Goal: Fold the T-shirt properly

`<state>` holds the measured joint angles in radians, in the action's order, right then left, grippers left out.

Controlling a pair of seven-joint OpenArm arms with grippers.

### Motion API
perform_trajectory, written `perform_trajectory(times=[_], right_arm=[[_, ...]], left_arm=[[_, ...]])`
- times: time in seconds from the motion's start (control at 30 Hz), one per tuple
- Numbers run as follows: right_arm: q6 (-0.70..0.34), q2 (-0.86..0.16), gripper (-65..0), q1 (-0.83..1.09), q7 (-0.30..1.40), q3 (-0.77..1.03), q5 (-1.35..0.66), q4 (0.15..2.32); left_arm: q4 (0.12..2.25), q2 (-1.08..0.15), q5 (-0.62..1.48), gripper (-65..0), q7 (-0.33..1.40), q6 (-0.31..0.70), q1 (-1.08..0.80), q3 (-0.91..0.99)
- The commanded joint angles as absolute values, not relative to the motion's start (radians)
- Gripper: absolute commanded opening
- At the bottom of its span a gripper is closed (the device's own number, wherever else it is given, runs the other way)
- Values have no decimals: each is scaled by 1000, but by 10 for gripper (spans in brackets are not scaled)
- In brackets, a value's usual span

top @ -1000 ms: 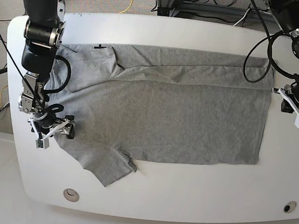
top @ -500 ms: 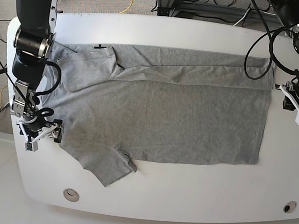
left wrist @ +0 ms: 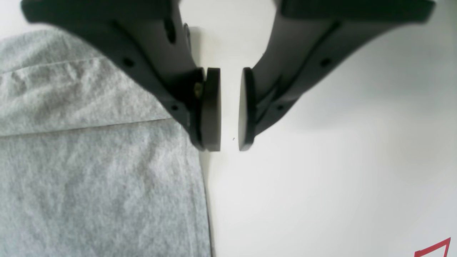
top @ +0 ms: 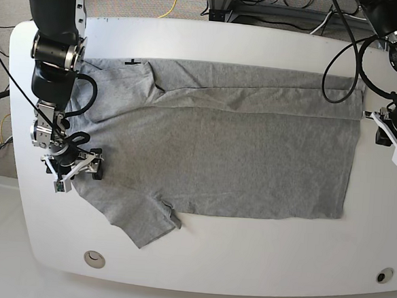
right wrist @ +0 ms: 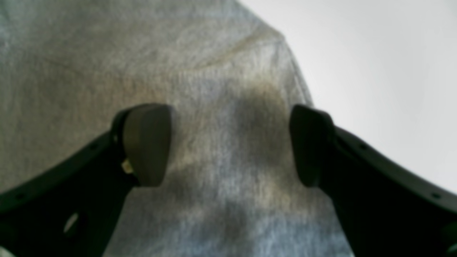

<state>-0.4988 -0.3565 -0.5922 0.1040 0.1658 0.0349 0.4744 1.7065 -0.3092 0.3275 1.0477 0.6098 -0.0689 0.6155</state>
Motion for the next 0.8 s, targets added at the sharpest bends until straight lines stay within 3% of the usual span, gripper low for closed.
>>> perform_trajectory(times=[0.0, 0.47, 0.6, 0.77], right_arm=[[-498, -366, -149, -615, 104, 171, 28, 487], [-498, -364, -154, -590, 111, 171, 27, 490], [-499, -357, -210, -564, 111, 171, 27, 493], [-499, -312, -331, -524, 111, 173, 27, 495]], left_arm=[[1725, -329, 335, -583, 1027, 610, -56, 621], [1725, -329, 335, -583, 1027, 610, -56, 651], [1724, -329, 335, -583, 1027, 610, -56, 653], [1724, -331, 335, -583, 1027, 610, -53, 653]])
